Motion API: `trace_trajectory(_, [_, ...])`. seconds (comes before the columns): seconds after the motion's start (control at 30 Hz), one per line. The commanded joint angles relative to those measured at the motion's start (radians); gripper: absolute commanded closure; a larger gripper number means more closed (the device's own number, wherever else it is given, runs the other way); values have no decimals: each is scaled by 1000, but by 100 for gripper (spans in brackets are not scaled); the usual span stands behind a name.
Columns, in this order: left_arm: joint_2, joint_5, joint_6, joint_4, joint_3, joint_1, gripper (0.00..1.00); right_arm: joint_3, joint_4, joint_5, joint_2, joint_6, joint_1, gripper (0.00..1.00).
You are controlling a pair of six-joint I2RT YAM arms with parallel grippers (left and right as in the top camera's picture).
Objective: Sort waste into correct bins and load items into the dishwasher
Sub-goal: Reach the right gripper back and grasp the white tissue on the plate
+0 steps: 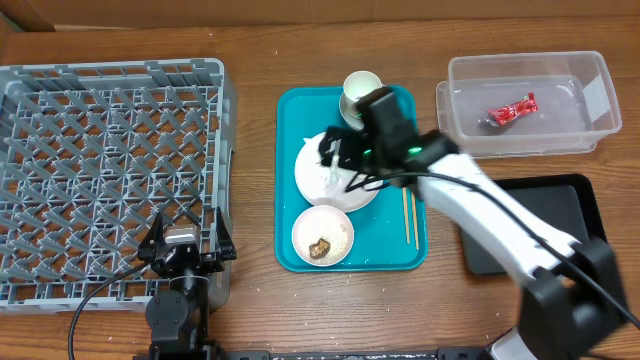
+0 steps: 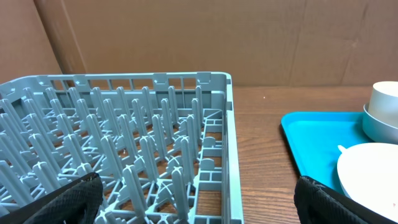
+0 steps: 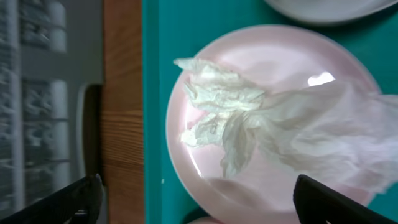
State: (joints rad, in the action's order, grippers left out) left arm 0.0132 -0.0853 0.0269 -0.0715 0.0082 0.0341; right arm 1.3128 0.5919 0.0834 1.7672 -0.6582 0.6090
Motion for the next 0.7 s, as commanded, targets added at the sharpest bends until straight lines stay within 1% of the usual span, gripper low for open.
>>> trace_trajectory(0.0, [-7,8,15,1,-3,-2,0,16,-32,-113,102,4,54,13])
trace_trajectory(0.07, [-7,8,15,1,-3,-2,0,16,-54,-117,149,21,74,22])
trace_trajectory(0.13, [-7,8,15,1,-3,-2,0,16,-63,-121,175,30,81,34])
trace_trajectory(0.17, [-7,8,15,1,-3,-2,0,16,-61,-128,175,30,81,38])
trace_trajectory(0.2, [-7,8,15,1,-3,-2,0,16,-61,-134,175,30,81,44])
trace_trajectory(0.33, [-7,8,15,1,-3,-2,0,17,-60,-148,174,30,80,63])
trace_trajectory(0.5, [-7,8,15,1,-3,-2,0,18,-59,-148,174,27,81,94])
trace_trajectory(0.53, [-7,8,15,1,-3,-2,0,20,-55,-148,174,17,81,96])
trace_trajectory(0.67, [-7,8,15,1,-3,-2,0,100,32,-151,138,-20,76,96])
